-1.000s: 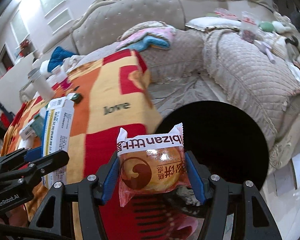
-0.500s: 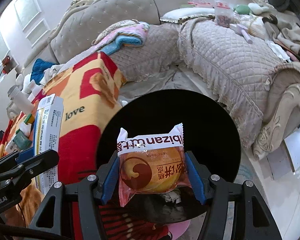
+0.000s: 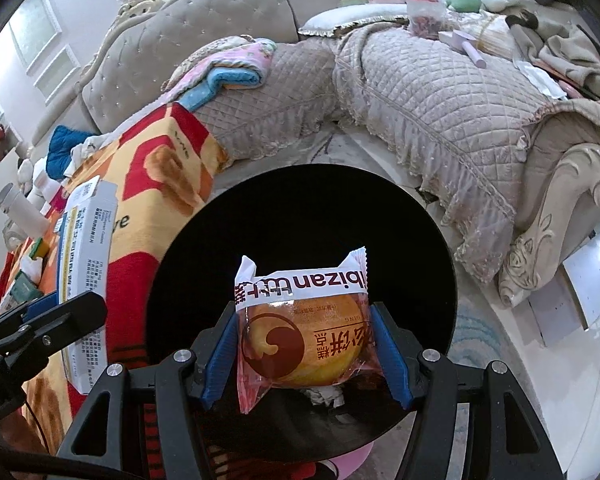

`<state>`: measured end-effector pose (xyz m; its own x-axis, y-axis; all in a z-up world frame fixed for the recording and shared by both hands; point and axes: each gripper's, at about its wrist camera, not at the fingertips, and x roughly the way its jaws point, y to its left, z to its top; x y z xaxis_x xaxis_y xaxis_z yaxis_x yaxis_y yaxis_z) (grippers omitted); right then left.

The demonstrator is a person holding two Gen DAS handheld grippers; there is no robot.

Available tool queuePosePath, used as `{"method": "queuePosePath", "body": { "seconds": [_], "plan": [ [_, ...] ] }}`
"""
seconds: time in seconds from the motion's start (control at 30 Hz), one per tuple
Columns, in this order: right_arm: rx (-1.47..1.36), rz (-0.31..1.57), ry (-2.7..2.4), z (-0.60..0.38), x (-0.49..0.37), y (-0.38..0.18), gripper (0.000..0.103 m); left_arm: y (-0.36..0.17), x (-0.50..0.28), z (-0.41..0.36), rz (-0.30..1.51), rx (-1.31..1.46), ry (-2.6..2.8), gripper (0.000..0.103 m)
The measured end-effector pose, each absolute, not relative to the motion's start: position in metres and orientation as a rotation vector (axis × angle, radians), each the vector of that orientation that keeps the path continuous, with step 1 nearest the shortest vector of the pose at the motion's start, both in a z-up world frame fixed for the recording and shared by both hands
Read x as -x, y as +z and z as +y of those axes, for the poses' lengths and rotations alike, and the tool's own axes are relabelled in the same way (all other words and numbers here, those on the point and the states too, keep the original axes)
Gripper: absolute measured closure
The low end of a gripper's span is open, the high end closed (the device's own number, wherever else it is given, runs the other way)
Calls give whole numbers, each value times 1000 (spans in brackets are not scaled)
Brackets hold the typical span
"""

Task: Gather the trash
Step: 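Carry the medicine box and snack bag over the black bin, then open the right tool to drop the bizan bag while the left tool releases the medicine box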

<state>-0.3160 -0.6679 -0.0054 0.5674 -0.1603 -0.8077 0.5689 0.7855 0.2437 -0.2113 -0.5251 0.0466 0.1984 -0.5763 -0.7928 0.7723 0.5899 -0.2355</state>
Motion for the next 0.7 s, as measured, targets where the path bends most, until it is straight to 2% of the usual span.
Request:
{"method": "queuePosePath", "body": {
  "seconds": [0.17, 0.23, 0.57, 0.6, 0.7],
  "plan": [
    [-532, 870, -469, -673, 316, -8, 37, 43, 210, -528, 994, -233, -958, 59],
    [-546, 862, -474, -674, 318, -6, 28, 41, 209, -529, 998, -231, -960, 59],
    [-575, 816, -497, -679, 330, 6, 28, 37, 207, -531, 1020, -184, -999, 57],
    [-578, 809, -500, -680, 331, 8, 27, 37, 207, -532, 1021, -185, -1007, 55],
    [-582, 798, -501, -680, 333, 11, 27, 38, 209, -530, 1015, -174, -1018, 39]
  ]
}}
